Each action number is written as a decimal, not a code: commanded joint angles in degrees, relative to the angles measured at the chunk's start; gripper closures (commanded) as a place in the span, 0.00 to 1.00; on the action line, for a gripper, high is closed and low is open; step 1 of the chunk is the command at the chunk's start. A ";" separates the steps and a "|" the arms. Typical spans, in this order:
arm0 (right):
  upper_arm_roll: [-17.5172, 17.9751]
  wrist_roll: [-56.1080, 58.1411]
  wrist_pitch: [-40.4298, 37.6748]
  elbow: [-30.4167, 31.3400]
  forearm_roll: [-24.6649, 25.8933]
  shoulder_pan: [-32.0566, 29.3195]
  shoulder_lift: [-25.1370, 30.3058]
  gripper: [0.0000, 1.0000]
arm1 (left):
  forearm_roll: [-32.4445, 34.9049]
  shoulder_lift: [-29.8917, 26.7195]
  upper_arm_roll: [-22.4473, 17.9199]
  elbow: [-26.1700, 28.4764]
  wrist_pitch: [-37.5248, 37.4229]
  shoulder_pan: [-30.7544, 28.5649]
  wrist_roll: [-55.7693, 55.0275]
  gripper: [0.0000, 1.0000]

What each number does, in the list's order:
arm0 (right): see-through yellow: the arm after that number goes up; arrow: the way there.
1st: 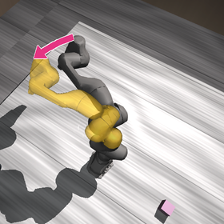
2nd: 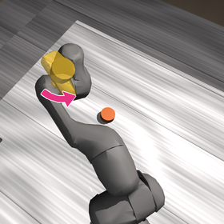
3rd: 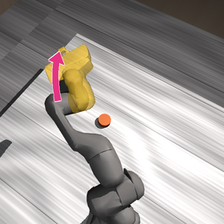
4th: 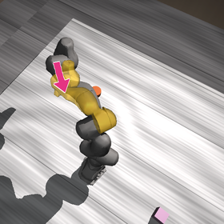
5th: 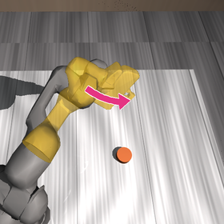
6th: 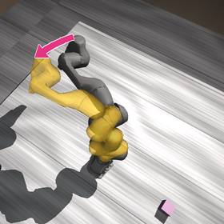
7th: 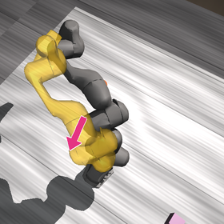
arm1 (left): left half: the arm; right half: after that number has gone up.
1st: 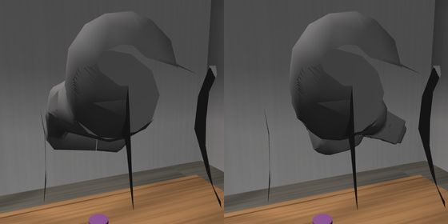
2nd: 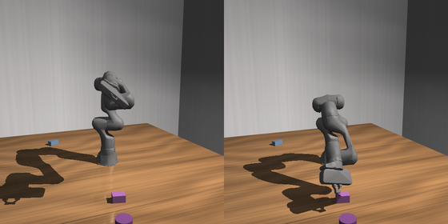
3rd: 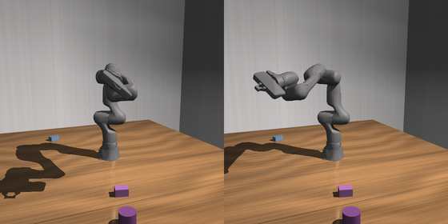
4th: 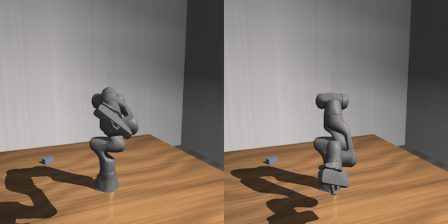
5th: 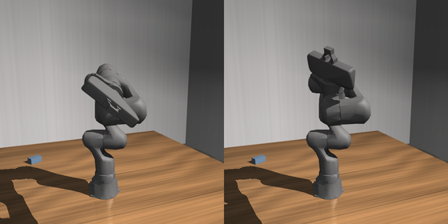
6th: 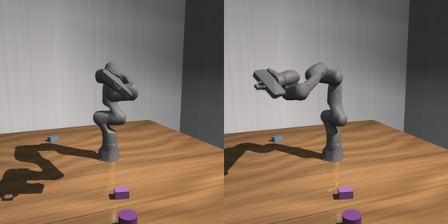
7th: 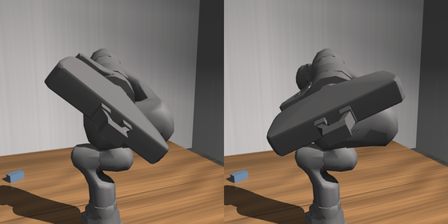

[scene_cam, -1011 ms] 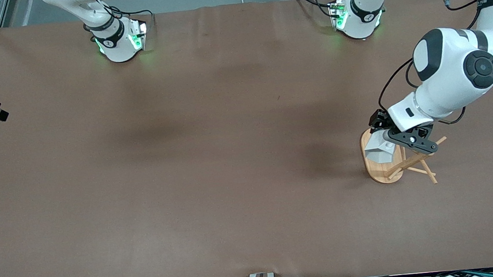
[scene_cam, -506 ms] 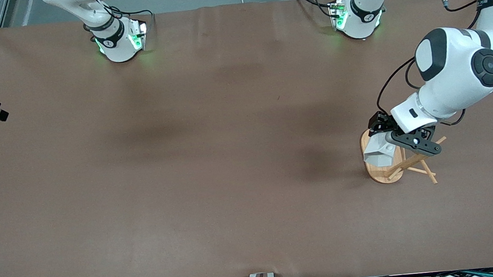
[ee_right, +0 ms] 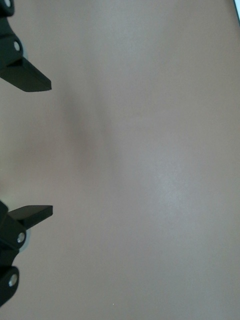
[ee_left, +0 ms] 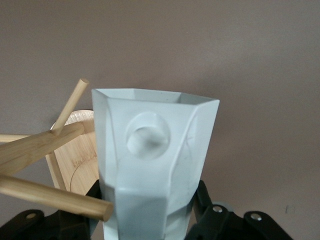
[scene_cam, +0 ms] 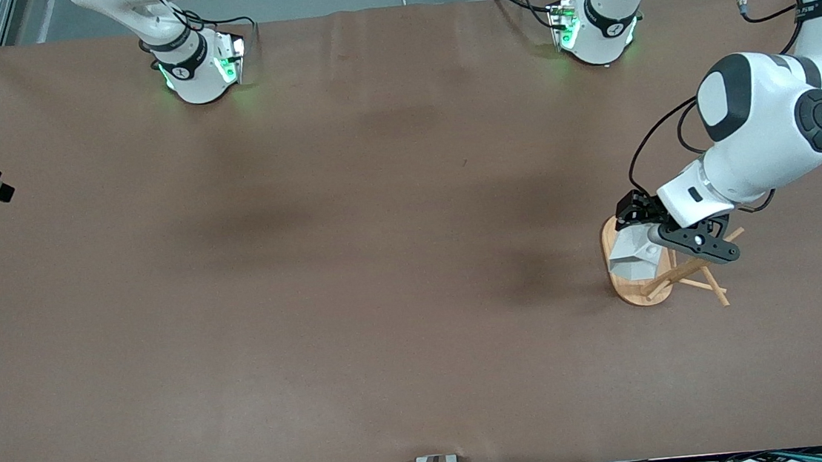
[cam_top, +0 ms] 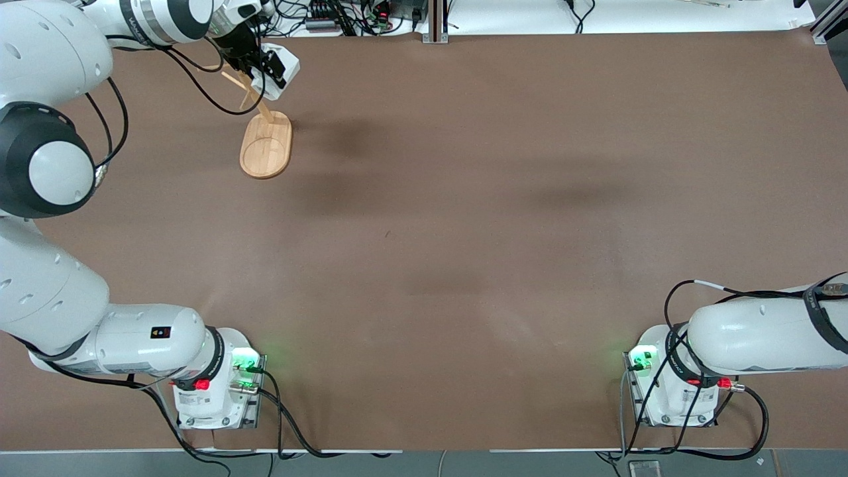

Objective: Hang cup on rack
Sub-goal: 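Lower the cup handle onto a rack peg with the left gripper, then open the left gripper and lift it away from the cup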

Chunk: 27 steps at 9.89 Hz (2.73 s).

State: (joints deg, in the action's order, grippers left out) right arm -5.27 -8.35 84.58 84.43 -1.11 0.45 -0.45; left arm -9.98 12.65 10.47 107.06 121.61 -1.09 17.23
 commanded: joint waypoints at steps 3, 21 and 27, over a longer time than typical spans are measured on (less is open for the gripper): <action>-0.36 0.17 -0.21 0.91 -0.65 0.17 0.89 0.00 | -0.83 2.03 -0.19 -0.10 1.87 -1.11 0.88 0.98; -0.36 0.17 -0.21 0.91 -0.65 0.08 0.89 0.00 | -0.31 -1.21 -1.60 -1.23 -5.48 -1.91 -0.79 0.00; -0.45 0.26 -0.03 0.99 -0.30 0.08 0.89 0.00 | 15.13 -13.60 -2.04 -8.52 -20.97 2.66 -6.34 0.00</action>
State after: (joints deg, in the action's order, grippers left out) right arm -5.46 -8.35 84.49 84.53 -1.11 0.45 -0.45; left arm 0.93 -0.05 8.88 98.54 101.79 -0.01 10.99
